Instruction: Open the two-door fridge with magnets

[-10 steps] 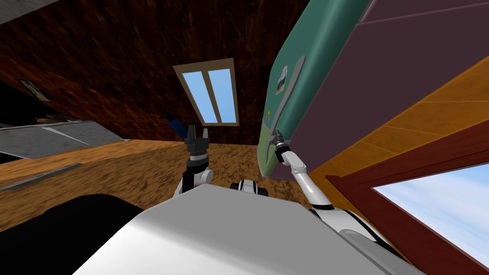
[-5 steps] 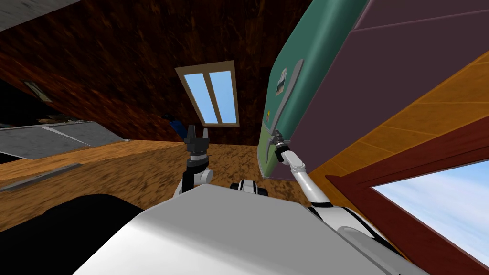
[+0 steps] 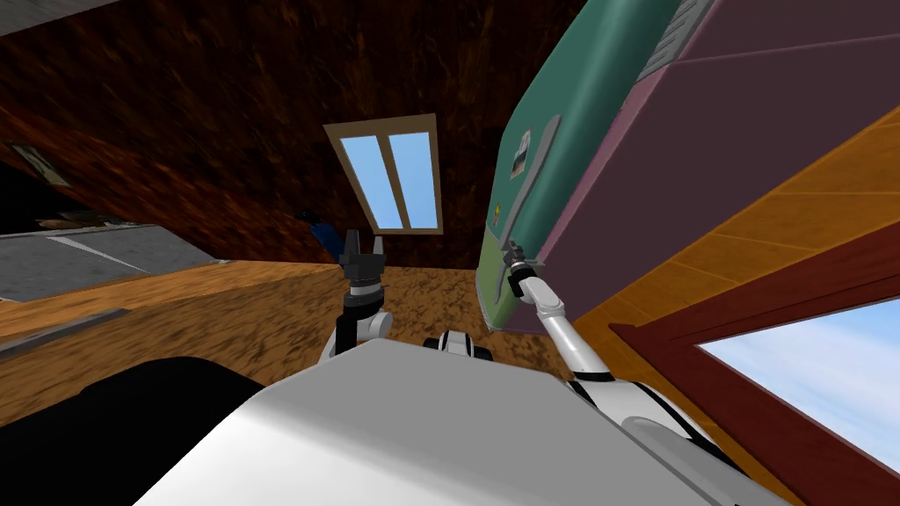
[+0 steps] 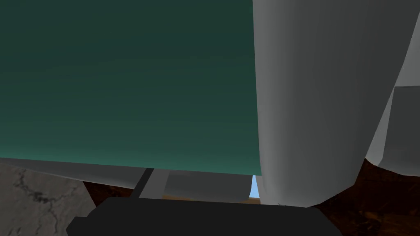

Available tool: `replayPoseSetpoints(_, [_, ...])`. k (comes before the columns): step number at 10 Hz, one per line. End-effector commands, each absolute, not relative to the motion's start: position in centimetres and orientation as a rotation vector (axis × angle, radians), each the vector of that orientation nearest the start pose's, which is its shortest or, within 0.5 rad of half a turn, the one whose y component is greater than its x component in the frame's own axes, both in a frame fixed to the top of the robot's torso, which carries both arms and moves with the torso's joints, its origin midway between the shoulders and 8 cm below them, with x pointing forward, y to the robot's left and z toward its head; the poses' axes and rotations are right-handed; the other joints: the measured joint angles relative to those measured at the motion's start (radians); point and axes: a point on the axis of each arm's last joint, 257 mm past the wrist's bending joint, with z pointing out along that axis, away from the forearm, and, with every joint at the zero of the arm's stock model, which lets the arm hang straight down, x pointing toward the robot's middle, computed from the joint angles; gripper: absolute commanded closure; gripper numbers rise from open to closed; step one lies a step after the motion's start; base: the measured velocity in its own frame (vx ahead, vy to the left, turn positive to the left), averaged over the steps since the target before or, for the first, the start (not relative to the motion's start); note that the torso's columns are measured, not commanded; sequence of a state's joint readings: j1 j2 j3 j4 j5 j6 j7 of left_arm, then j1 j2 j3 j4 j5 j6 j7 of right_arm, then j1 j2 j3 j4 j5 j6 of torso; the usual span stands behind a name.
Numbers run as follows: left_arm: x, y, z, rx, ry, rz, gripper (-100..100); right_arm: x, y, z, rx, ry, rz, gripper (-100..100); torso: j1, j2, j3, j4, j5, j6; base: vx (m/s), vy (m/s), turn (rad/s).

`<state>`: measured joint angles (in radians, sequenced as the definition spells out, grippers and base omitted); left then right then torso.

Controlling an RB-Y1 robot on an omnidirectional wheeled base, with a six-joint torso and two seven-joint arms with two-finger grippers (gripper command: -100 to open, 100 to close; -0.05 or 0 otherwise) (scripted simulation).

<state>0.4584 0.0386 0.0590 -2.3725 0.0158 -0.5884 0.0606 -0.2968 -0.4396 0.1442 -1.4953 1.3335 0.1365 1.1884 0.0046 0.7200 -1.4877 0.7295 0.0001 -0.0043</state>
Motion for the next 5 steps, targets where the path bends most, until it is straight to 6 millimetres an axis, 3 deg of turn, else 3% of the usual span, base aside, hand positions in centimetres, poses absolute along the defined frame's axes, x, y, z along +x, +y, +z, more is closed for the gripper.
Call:
replayPoseSetpoints(1, [30.5,28.0,9.3,-0.469,0.471,-1.375,0,62.3,-29.2,-9.8,-0.981,1.136,-1.148,100,-0.005,0.001,0.001,0.001,-0.001,0.000,0.038,0.299,-0.039])
replayPoseSetpoints(2, [30.5,28.0,9.3,-0.469,0.471,-1.375,0,62.5,-30.5,-9.8,-0.966,1.155,-1.175,100,-0.007,-0.001,-0.001,0.002,-0.001,0.000,0.086,0.294,-0.056])
replayPoseSetpoints(5, [30.5,28.0,9.3,-0.469,0.471,-1.375,0,62.7,-31.8,-9.8,-0.951,1.175,-1.203,100,-0.010,-0.004,-0.003,0.003,-0.001,-0.001,0.055,0.287,-0.031])
